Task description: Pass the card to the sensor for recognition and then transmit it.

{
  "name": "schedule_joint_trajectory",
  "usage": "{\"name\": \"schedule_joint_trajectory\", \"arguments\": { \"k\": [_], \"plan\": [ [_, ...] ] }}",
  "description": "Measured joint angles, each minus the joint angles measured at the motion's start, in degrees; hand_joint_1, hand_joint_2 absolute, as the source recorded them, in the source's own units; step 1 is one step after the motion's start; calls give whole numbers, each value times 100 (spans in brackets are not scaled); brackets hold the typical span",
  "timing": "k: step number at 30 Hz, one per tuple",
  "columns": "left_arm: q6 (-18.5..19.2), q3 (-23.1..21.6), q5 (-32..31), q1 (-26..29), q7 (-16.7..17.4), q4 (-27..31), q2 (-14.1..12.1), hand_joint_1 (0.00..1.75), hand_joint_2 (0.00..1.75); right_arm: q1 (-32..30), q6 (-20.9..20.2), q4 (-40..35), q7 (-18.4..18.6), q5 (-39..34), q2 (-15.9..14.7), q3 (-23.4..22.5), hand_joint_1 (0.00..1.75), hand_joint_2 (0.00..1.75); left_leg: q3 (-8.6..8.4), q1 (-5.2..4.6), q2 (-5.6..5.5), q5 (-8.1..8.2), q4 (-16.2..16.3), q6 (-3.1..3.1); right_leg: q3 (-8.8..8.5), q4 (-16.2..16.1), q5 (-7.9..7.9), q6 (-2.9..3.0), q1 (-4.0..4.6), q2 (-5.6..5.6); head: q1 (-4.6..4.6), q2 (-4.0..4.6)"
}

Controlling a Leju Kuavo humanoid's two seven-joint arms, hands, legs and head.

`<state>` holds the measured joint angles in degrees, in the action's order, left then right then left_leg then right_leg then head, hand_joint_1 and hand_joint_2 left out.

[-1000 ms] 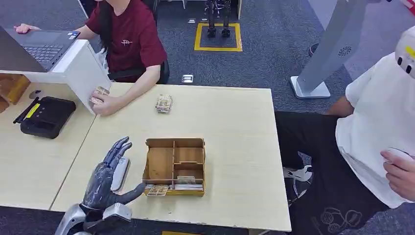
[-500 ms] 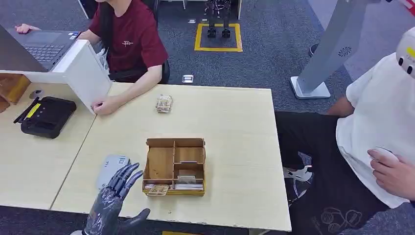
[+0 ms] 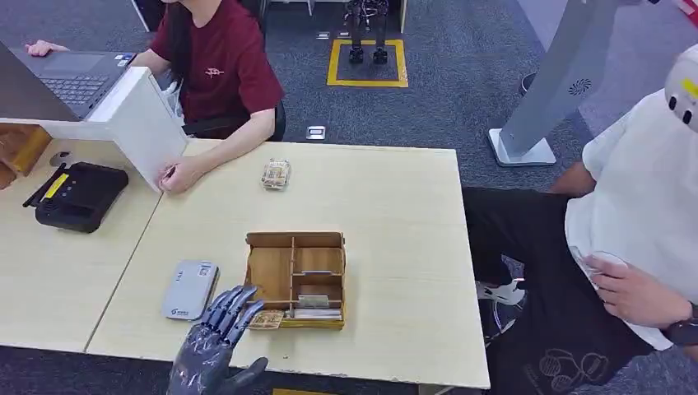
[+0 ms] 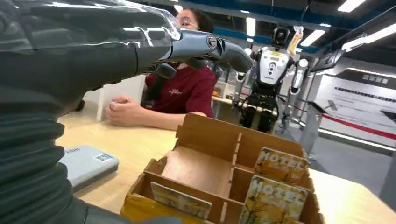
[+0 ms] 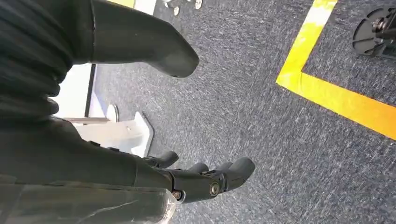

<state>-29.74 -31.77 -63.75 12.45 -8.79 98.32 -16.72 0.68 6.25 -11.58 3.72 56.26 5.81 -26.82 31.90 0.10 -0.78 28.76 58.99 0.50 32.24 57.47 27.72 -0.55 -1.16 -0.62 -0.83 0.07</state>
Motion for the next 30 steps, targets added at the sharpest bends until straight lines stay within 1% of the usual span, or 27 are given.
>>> {"name": "schedule_joint_trajectory", "arguments": {
  "k": [4, 13, 24, 30],
  "plan": [
    [-200, -101, -414, -134, 357, -300, 55, 0, 175, 6, 0, 0, 11, 61, 2, -4, 0, 175, 0, -1, 0, 0, 0, 0, 0, 0, 0, 0, -1, 0, 0, 0],
    [-438, -202, -877, -340, 884, -923, 186, 0, 175, 23, 0, 0, 31, 181, 18, -61, 0, 175, 0, 0, 0, 0, 0, 0, 0, 0, 0, 0, -1, 0, 2, 0],
    [-429, -204, -790, -464, 953, -1336, 295, 0, 175, 26, -4, 0, 31, 232, 20, -140, 0, 175, 0, 0, 0, 0, 0, 0, 0, 0, 0, 0, 0, 0, 0, 0],
    [-409, -202, -761, -485, 1089, -1485, 392, 0, 175, 26, -2, 0, 41, 273, 20, -157, 0, 175, 1, 0, 0, 0, 0, 0, 0, 0, 0, 0, 0, 0, 2, 0]
  ]
}}
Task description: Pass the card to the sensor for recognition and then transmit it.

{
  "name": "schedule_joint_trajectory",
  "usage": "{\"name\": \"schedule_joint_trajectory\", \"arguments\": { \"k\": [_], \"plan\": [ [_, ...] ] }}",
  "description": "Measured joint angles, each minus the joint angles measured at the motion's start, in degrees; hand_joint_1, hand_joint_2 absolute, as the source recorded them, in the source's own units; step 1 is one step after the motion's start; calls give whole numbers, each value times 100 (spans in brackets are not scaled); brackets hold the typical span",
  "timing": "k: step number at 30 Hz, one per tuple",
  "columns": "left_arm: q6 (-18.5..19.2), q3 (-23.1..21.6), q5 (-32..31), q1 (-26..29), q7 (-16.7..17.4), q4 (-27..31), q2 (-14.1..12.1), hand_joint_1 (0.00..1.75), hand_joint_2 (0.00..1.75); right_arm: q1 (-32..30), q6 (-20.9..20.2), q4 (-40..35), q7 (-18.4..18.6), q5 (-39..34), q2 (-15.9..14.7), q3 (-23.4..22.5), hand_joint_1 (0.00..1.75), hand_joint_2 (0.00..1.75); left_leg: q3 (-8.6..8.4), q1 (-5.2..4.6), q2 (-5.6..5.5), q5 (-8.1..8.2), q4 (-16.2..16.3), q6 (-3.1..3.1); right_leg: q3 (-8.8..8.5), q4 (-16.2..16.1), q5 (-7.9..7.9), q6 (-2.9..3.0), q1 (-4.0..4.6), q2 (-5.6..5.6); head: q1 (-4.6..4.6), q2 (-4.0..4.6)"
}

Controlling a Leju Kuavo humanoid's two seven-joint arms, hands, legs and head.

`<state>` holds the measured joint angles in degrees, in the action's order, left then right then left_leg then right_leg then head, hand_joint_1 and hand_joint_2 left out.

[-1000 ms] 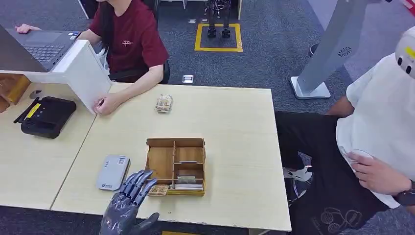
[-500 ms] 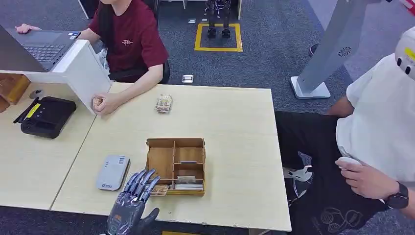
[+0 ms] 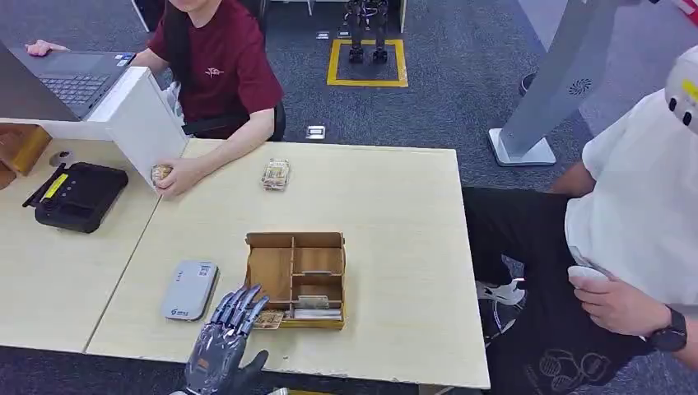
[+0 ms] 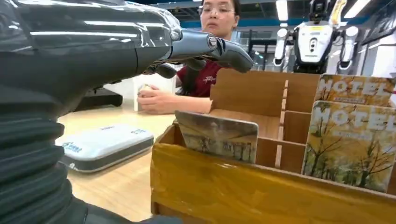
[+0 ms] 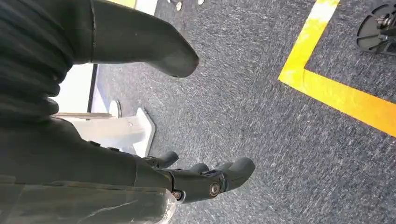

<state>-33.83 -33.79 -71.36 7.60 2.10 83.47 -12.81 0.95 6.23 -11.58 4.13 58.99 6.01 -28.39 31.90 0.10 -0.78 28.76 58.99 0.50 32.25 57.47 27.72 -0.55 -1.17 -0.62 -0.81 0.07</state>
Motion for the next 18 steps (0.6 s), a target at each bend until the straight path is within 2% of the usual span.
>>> {"name": "schedule_joint_trajectory", "arguments": {
  "k": [6, 7, 18],
  "plan": [
    [265, 2, 177, -5, -59, -17, 65, 0, 175, 0, 2, 0, 0, 35, 2, -55, 0, 175, 0, 0, 0, 0, 0, 0, 0, 0, 0, 0, 0, 0, -2, 0],
    [269, 2, 184, -5, -77, -17, 68, 175, 175, 0, 2, 0, 0, 35, 2, -72, 0, 175, -1, 0, 0, 0, 0, 0, 0, 0, 0, 0, 0, 0, -2, 0],
    [487, 18, 365, -37, -140, -17, 70, 175, 175, 0, 2, 0, 4, 96, 2, -129, 0, 175, -1, 0, 0, 0, 0, 0, -2, 0, 0, 0, 0, 0, -2, 0]
  ]
}}
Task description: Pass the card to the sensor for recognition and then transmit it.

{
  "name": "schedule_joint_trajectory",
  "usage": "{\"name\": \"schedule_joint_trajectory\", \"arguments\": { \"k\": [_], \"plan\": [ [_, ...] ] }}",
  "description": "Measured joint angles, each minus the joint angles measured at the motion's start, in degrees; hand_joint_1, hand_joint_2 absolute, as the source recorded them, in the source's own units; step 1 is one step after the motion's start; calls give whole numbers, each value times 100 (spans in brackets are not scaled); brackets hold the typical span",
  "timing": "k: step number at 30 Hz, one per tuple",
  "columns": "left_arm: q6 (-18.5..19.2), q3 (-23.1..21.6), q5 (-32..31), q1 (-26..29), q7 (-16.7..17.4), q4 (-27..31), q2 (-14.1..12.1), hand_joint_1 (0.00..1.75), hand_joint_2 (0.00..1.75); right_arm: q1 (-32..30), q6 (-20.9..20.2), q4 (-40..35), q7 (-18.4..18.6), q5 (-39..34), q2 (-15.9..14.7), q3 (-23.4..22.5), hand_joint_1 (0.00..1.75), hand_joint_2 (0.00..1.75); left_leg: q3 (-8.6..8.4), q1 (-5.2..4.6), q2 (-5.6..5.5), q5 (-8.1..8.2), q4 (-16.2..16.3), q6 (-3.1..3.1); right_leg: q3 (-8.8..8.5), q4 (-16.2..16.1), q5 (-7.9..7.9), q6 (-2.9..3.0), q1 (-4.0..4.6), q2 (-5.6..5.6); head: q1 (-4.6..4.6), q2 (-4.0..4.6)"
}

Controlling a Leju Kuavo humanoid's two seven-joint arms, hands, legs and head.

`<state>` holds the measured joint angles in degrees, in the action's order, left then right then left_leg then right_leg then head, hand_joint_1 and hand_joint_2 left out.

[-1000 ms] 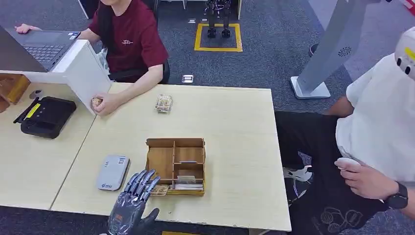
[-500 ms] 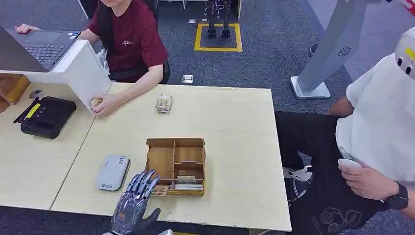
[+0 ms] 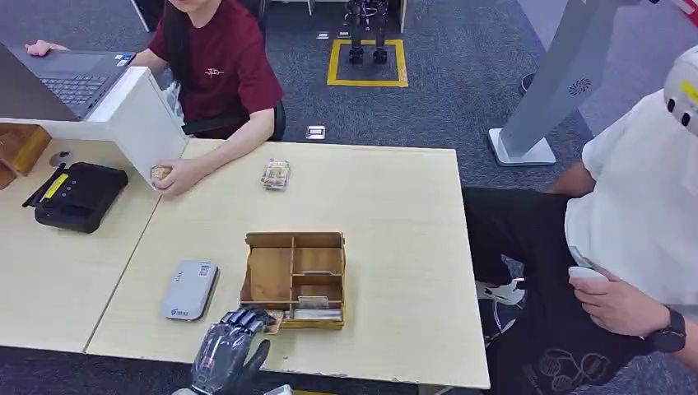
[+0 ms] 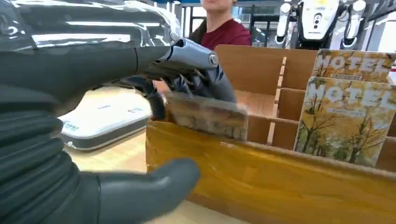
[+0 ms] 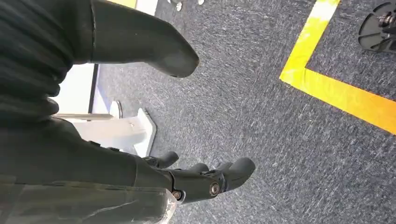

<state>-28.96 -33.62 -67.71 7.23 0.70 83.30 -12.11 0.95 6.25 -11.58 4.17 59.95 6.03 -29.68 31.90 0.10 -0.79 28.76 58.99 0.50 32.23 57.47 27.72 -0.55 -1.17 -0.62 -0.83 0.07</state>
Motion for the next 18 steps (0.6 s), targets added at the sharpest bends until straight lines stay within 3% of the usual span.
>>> {"name": "schedule_joint_trajectory", "arguments": {
  "k": [18],
  "plan": [
    [66, 13, 221, -74, -133, 2, 83, 175, 175, 1, -9, 0, 0, 127, 0, -136, 0, 175, -1, 0, -1, 0, 0, 0, -2, 0, 0, 0, 0, 2, 2, 0]
  ]
}}
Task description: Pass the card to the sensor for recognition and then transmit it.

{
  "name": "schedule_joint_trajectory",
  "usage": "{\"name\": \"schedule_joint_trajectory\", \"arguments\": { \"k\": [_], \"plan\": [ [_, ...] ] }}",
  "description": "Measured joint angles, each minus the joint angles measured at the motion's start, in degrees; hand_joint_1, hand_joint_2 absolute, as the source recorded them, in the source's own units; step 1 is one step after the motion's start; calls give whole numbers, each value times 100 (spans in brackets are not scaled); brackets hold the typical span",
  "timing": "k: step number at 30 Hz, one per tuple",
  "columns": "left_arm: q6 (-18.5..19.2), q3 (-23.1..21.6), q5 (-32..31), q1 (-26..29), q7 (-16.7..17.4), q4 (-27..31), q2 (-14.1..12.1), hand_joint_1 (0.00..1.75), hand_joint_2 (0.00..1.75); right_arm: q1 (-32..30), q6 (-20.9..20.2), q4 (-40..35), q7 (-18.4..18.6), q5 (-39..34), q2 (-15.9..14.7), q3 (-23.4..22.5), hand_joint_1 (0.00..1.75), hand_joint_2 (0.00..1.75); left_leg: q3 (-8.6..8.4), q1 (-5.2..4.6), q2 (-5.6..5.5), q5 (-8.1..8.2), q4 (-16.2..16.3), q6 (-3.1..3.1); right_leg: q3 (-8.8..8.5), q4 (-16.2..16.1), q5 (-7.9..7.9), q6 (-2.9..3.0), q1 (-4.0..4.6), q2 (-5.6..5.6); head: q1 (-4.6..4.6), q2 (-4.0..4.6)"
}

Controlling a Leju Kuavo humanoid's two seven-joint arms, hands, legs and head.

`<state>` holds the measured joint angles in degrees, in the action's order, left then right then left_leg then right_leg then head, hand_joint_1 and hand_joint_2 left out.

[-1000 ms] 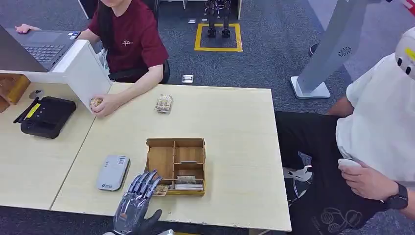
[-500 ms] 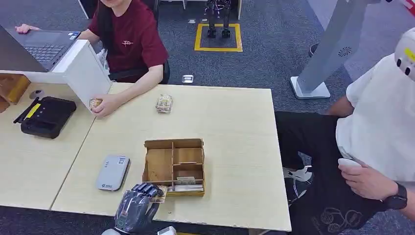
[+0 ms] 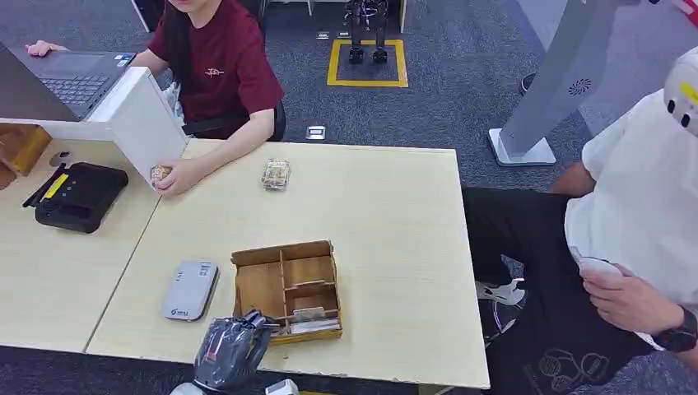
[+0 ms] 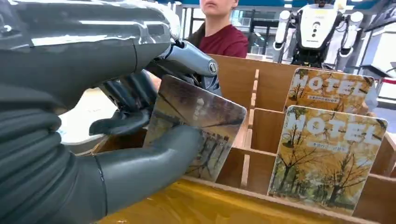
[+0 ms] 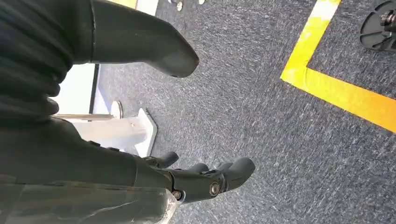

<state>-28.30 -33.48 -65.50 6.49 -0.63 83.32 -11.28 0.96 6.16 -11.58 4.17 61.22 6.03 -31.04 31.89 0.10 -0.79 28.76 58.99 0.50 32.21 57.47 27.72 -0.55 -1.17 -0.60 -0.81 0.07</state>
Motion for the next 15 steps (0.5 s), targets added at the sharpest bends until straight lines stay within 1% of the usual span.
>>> {"name": "schedule_joint_trajectory", "arguments": {
  "k": [5, 7, 10, 13, 15],
  "plan": [
    [-9, 2, 17, 1, -9, 0, 7, 175, 175, 1, 0, 0, 0, 15, 2, -2, 0, 175, 0, 0, 0, 0, 0, 0, -1, 0, 0, 0, 0, 0, -2, 0],
    [-125, 15, 72, 5, -72, 26, 4, 175, 175, 1, 0, 0, 0, 50, 2, -7, 0, 175, -1, 0, 0, 0, 0, 0, -1, 0, -1, -1, 0, 0, -2, 0],
    [-251, 158, 208, 10, -306, 318, 13, 175, 175, -2, -6, 0, 4, 124, 2, -17, 0, 175, -2, 0, 0, -1, 2, 0, 2, 0, -1, -1, 0, 0, -2, 0],
    [-81, 483, 164, -78, -439, 755, 94, 175, 175, 0, -7, 0, 22, 206, 2, -48, 0, 175, 0, 0, -2, -1, 3, 0, 1, 0, -1, -1, 0, 0, -2, 0],
    [-92, 651, 120, -149, -481, 949, 155, 175, 175, 1, -9, 0, 26, 234, 4, -74, 0, 175, -1, 0, -1, -1, 2, 0, 1, 0, -2, 0, 0, -1, -2, 0]
  ]
}}
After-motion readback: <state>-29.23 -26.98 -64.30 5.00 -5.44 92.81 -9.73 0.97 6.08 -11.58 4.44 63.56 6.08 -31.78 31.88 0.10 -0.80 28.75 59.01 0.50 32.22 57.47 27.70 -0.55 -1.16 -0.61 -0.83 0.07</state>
